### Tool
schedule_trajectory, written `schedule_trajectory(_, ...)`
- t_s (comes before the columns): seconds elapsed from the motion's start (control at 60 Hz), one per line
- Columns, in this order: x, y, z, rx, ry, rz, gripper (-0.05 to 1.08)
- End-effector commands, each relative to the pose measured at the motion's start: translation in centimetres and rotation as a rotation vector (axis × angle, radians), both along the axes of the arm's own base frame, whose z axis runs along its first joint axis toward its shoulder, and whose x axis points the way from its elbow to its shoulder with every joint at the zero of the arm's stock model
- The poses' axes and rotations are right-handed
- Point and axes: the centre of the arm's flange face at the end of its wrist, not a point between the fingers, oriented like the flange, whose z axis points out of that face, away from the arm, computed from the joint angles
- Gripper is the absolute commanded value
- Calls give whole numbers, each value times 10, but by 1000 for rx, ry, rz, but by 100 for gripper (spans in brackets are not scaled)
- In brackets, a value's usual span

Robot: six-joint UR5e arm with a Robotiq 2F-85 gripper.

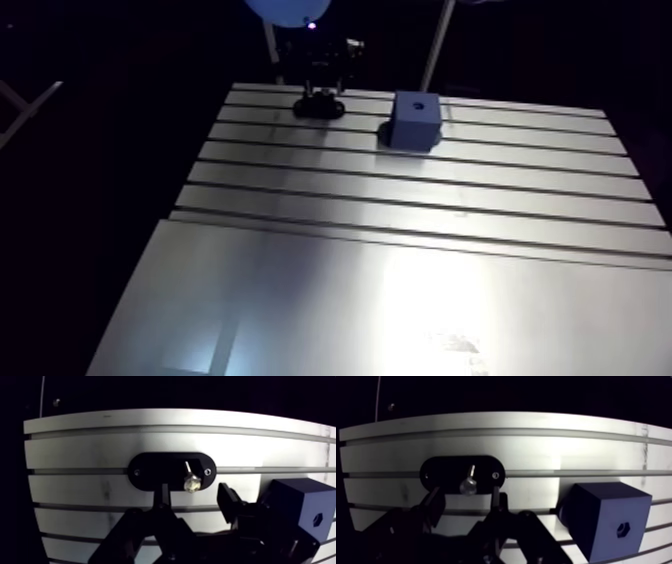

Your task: Pick up the M10 bolt and insert it into the hex recess until seated.

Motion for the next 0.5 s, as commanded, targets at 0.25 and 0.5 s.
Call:
schedule_trajectory(0.25,-4,0,-3,-2,3,3,47)
schedule_trajectory(0.5,-4,0,-4,-2,1,1,51)
